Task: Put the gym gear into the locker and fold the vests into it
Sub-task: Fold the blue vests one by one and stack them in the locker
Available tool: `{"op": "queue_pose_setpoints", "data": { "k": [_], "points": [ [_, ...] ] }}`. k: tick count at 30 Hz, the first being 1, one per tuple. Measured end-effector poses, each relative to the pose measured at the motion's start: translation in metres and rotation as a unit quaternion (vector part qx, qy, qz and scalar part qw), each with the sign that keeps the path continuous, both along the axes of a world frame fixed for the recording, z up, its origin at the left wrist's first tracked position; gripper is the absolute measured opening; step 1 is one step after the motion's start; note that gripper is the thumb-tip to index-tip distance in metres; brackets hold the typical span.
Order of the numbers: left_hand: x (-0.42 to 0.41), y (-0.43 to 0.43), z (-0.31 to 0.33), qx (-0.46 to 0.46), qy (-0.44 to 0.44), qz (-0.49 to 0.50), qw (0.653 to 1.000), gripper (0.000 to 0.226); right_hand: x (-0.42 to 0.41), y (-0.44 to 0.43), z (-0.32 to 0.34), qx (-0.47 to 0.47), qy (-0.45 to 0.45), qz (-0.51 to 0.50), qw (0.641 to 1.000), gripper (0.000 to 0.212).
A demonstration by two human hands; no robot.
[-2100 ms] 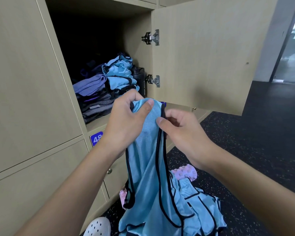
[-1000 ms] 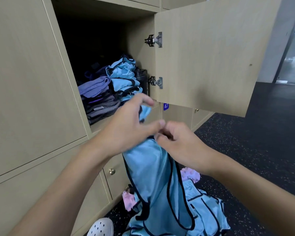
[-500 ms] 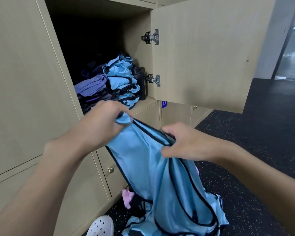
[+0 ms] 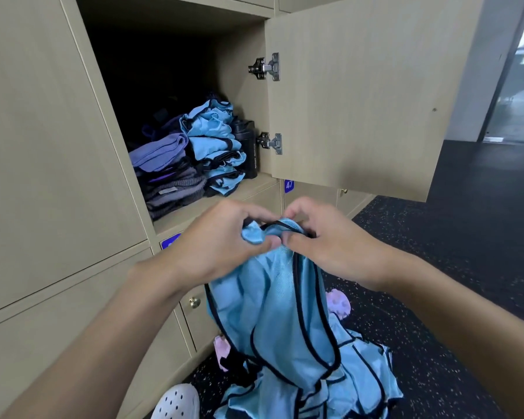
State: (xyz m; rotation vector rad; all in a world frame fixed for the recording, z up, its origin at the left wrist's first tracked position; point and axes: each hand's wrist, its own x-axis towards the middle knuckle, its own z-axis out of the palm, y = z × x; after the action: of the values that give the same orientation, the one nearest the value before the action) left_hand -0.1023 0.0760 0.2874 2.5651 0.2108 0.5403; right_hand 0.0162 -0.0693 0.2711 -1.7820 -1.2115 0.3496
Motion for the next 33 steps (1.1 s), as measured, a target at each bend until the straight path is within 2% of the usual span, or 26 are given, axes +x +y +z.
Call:
{"op": "queue_pose_setpoints", "data": {
  "k": [2,5,8,13,15,17,20,24,26,29,33],
  "points": [
    [-0.001,0.000,0.002,-0.015,-0.010,-0.006,1.000,0.006,0.001,-0.002,0.000,-0.005,0.036,0.002,0.999,0.020],
    [0.001,-0.001,0.005,-0.040,-0.079,0.029,0.996,0.014,0.001,-0.003,-0.001,-0.040,0.078,0.041,0.995,0.040],
    [0.001,0.005,0.009,-0.039,-0.158,0.108,0.981,0.028,-0.001,-0.005,-0.004,-0.066,0.027,0.042,0.997,0.042],
    [-0.002,0.021,0.010,-0.058,-0.187,0.204,0.959,0.012,0.004,-0.003,-0.007,-0.079,-0.047,0.010,0.996,0.039],
    [-0.003,0.024,0.012,-0.089,-0.204,0.220,0.950,0.016,0.005,-0.002,-0.009,-0.097,-0.073,0.000,0.993,0.039],
    [-0.004,0.025,0.015,-0.113,-0.215,0.219,0.945,0.019,0.005,-0.002,-0.012,-0.108,-0.086,-0.010,0.990,0.032],
    [-0.005,0.026,0.015,-0.104,-0.208,0.218,0.948,0.016,0.009,0.000,-0.014,-0.111,-0.116,-0.034,0.986,0.014],
    [-0.003,0.028,0.008,-0.084,-0.180,0.219,0.955,0.007,0.011,-0.001,-0.009,-0.114,-0.115,-0.050,0.985,0.012],
    [-0.003,0.027,0.005,-0.078,-0.169,0.208,0.960,0.003,0.011,-0.004,-0.004,-0.115,-0.092,-0.037,0.988,0.012],
    [-0.003,0.017,0.002,-0.088,-0.147,0.131,0.976,0.013,0.009,-0.006,0.003,-0.085,-0.015,-0.030,0.996,0.008],
    [-0.003,-0.011,0.000,-0.128,-0.073,0.041,0.988,0.016,0.005,-0.003,0.008,-0.054,0.020,-0.063,0.996,0.012]
  ]
}}
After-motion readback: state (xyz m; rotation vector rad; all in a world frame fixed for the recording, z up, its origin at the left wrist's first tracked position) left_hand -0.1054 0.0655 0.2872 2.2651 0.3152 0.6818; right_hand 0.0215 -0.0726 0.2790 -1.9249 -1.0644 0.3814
